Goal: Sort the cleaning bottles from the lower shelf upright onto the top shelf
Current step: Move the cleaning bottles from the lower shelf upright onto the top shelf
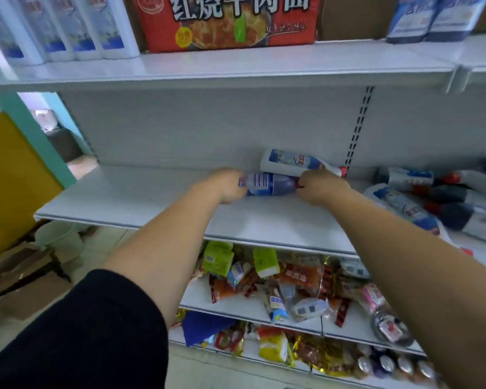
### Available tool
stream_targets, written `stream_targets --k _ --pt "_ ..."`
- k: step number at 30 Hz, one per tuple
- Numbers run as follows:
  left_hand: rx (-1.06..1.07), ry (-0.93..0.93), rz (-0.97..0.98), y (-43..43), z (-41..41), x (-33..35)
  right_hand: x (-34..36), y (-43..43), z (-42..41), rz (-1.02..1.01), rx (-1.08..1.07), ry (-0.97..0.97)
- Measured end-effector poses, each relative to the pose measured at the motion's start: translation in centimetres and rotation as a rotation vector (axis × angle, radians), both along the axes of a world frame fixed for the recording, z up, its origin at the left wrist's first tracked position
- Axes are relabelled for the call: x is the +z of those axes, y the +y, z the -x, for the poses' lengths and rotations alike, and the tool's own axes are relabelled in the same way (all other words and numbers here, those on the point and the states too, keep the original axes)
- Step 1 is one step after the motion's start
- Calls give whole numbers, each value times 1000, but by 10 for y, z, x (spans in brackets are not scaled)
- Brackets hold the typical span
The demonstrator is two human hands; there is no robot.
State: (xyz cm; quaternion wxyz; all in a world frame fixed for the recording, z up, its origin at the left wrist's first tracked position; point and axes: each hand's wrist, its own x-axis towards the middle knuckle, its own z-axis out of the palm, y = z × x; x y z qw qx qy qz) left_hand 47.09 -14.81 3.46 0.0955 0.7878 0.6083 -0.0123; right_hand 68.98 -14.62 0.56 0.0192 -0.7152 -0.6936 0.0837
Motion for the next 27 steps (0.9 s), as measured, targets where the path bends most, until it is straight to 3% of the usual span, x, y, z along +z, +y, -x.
stream_targets --k 10,14,17,22,24,27 --pt "-131 -83 82 66 3 -37 -24 11 11 12 -238 144" --pt "-117 -95 74 86 -9 -49 -21 31 13 56 -441 693" --pt "-108 -36 50 104 -16 -55 -23 54 10 -38 -640 889" --pt "-123 138 75 126 -19 -54 -28 79 25 -59 -935 1470" --pt "-136 104 113 130 -20 -53 -34 89 30 -151 -1032 1629" --pt "-146 -93 196 133 -18 -57 -38 100 31 -261 -1144 1835"
